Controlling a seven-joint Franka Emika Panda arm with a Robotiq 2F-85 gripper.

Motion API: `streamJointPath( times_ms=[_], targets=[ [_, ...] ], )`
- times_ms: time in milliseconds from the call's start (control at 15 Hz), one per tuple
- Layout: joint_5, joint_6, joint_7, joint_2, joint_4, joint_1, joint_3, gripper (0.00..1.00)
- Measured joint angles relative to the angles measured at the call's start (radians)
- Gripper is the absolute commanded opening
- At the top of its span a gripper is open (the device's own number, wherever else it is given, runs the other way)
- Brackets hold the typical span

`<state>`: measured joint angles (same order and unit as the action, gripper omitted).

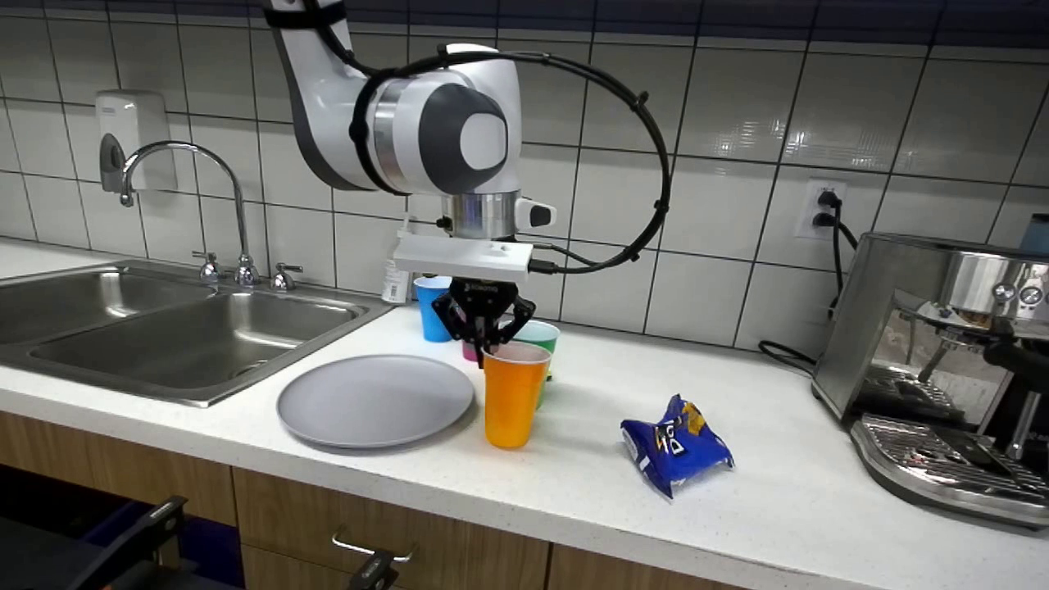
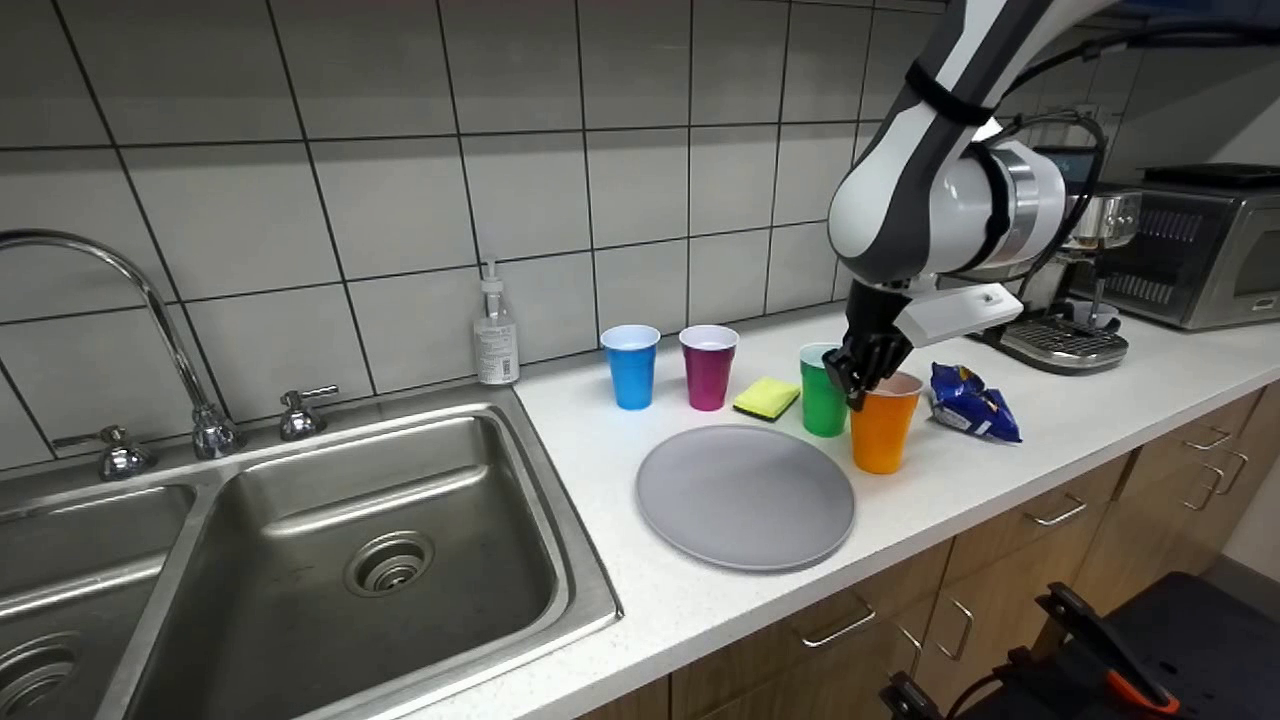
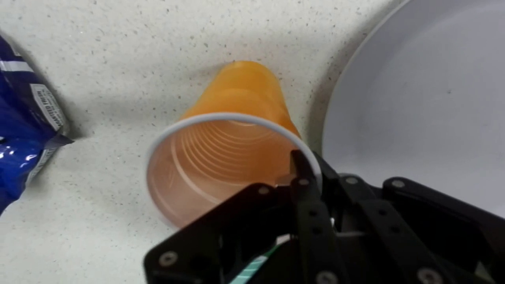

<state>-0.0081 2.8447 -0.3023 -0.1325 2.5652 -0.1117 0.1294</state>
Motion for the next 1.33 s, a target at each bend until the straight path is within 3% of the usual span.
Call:
streamJointPath(
  times_ms=[667, 1333],
  targets=[
    [-0.001, -0.001, 0.001, 0.022, 0.02, 0.0, 0.0, 0.01],
    [-0.001, -0.007, -0.002, 0.177, 0.119, -0.002, 0.0, 0.01]
  ],
)
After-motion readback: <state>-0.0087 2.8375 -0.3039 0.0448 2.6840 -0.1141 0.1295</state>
